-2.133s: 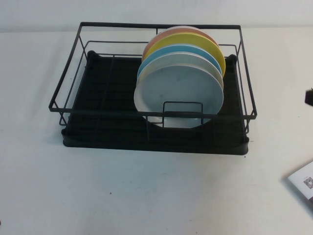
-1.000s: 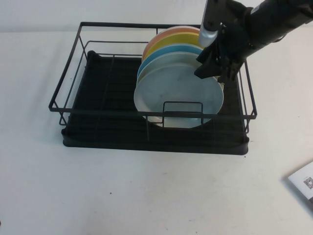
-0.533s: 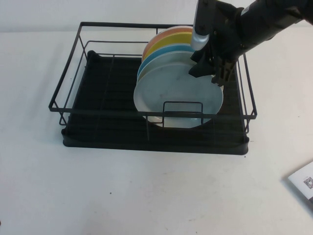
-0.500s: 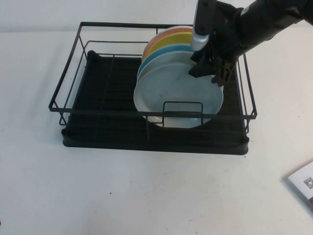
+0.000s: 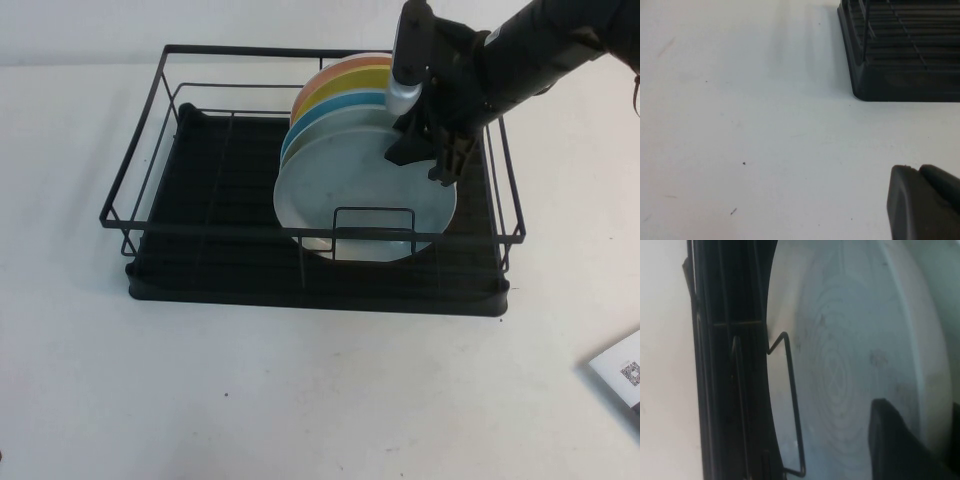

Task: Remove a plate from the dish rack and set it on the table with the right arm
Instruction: Grasp the plate from the shelf

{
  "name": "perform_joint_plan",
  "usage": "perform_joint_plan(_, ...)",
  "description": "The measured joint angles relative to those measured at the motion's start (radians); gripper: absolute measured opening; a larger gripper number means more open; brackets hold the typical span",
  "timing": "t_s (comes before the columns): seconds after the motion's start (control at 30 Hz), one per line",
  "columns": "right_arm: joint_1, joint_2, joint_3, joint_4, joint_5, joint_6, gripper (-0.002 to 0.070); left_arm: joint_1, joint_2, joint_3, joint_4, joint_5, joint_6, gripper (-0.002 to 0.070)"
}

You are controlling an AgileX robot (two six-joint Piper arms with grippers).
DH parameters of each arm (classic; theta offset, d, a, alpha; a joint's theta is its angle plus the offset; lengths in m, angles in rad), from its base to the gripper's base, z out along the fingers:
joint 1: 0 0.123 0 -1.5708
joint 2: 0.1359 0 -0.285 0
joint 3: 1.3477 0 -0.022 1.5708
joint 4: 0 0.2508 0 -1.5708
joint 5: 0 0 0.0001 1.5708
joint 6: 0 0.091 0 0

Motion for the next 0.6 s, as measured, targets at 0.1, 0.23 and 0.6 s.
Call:
perform_joint_plan(0.1, 0.000, 0.000, 0.000, -0.002, -0.011, 0.000, 0.0104, 0.000, 0.000, 0.000, 0.000, 0.000, 0.000, -0.0004)
perform_joint_plan(0.23, 0.000, 0.000, -0.002, -0.011, -0.027, 0.011, 0.0104, 0.000, 0.000, 0.000, 0.000, 0.000, 0.000, -0.0004)
perform_joint_plan(0.6, 0.000, -0.032, -0.035, -0.020, -0.029, 0.022, 0.0087, 0.000, 0.000, 0.000, 0.000, 0.000, 0.000, -0.0004)
